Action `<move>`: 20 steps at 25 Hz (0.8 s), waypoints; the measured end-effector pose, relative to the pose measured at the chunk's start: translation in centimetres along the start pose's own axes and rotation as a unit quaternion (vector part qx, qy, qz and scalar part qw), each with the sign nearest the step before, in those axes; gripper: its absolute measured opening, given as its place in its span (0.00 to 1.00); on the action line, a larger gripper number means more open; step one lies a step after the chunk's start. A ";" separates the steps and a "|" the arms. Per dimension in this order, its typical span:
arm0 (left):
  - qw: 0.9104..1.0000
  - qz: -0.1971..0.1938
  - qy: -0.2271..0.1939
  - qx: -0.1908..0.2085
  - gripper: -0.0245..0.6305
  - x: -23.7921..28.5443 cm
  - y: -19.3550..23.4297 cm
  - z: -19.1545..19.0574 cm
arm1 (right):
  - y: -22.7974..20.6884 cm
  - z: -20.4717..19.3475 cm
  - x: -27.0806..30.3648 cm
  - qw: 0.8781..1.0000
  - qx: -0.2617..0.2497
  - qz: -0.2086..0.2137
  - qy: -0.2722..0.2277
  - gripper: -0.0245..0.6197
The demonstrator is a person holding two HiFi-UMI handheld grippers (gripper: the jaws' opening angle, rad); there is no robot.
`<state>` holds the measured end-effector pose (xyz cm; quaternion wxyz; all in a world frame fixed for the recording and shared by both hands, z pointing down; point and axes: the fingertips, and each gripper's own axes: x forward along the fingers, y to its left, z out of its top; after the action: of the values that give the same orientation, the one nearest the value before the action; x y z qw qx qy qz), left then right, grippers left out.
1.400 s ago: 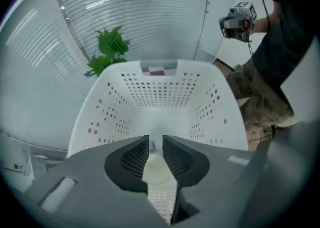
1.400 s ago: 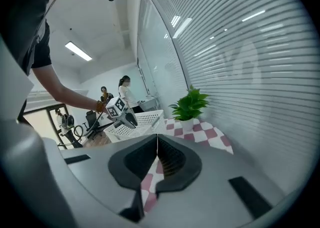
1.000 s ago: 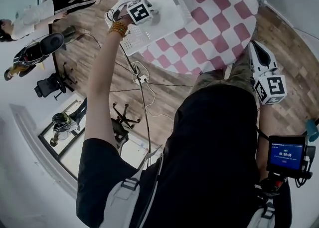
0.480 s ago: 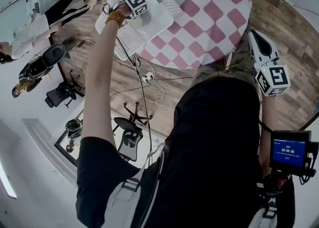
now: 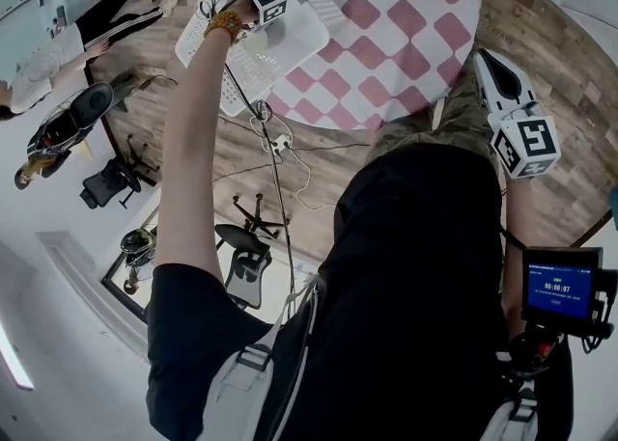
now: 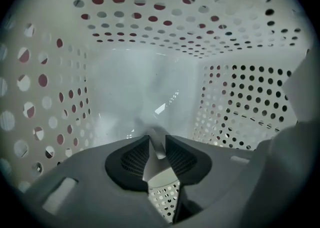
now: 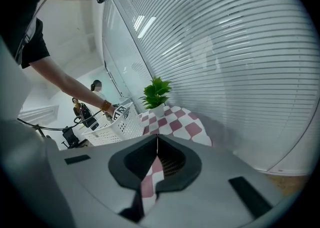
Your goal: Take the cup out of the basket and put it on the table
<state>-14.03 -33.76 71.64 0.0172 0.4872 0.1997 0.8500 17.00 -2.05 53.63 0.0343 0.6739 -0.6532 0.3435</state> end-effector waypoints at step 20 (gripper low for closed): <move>0.989 0.076 -0.113 -0.056 0.11 -1.7 1.9 0.1 | 1.3 1.0 1.7 0.999 -0.031 0.036 0.003 0.05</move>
<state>-12.70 -35.85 70.97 0.0022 0.5923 0.1113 0.7980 16.07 -4.14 53.20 0.0450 0.6476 -0.6874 0.3258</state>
